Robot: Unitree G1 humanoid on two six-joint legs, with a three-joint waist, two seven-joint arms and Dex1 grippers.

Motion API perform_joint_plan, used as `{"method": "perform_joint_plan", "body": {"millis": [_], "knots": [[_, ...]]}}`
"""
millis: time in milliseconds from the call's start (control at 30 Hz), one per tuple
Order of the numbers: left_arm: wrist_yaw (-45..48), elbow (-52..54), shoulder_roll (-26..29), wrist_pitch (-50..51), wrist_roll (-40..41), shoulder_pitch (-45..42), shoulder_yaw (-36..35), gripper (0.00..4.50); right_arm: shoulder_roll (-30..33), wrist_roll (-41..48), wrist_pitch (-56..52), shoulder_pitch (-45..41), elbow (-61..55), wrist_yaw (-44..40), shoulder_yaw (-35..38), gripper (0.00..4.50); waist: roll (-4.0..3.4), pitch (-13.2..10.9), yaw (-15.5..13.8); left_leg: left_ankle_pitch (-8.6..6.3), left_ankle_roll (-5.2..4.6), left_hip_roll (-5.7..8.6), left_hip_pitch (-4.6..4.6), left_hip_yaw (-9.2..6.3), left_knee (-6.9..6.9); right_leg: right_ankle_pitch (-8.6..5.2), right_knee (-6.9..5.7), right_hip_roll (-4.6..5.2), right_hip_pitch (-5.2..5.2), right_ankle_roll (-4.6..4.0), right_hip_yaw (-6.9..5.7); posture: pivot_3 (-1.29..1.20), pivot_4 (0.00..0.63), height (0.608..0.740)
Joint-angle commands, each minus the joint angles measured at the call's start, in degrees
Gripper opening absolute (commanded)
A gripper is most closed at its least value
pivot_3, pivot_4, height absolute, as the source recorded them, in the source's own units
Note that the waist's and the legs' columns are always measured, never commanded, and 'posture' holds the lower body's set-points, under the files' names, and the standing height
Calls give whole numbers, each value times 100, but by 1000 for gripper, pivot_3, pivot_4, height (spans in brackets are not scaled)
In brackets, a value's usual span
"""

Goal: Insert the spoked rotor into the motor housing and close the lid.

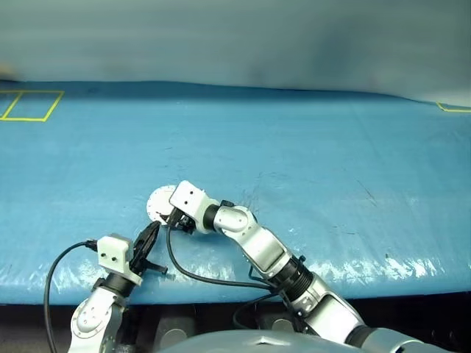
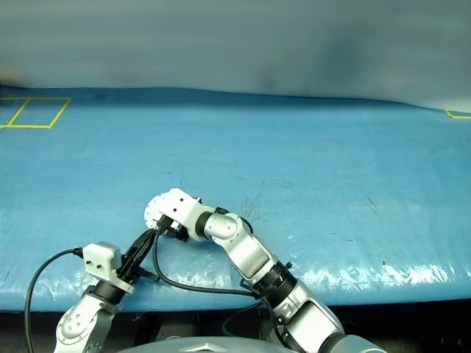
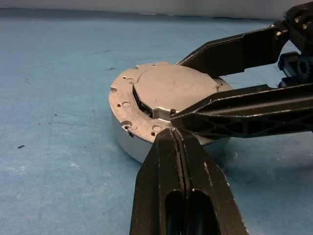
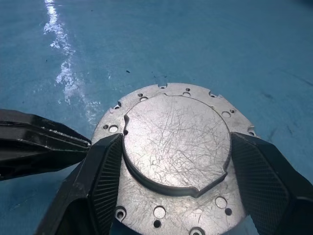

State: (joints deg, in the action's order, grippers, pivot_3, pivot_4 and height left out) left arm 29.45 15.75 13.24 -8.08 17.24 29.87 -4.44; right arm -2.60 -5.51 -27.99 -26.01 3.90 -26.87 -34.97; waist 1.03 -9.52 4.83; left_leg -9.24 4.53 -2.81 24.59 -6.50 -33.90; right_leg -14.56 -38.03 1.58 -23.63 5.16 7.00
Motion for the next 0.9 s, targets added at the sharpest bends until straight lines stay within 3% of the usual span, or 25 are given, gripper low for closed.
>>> {"method": "perform_joint_plan", "body": {"millis": [33, 900], "knots": [[206, 150, 64, -69, 74, 175, 160, 0, 79, 38, -228, -54, 13, -198, 63, 3057, 0, 0, -1, 0, 0, 0, 0, 0, 0, 0, 0, 0, 0, 0, 0, 0, 150, 740], [-536, 295, -213, -286, -51, 73, -40, 0, -41, -250, -1078, -143, 107, -194, -193, 3057, -21, 21, 11, -3, 3, 0, -9, 1, 2, -1, 4, 1, -10, -2, 0, 0, 150, 740]]}}
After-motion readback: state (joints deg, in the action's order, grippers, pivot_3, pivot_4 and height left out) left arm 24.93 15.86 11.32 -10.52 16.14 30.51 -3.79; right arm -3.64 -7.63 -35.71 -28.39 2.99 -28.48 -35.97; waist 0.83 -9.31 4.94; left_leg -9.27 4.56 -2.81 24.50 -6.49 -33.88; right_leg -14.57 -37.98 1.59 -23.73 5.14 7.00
